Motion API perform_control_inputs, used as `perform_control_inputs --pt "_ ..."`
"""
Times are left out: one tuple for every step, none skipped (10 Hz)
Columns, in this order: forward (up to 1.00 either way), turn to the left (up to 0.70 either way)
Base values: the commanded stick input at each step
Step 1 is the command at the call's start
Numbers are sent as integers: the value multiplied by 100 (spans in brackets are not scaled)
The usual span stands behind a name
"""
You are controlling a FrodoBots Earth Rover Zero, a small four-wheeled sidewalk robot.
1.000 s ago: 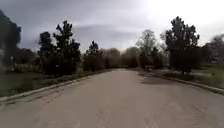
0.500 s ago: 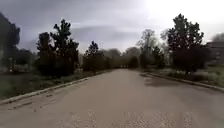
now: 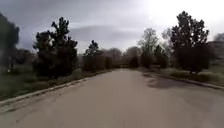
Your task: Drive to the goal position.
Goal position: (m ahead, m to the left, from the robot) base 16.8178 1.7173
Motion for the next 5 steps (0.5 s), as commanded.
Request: perform_control_inputs --pt "70 -21" --pt "70 -35" --pt "70 -25" --pt "70 0" --pt "70 0"
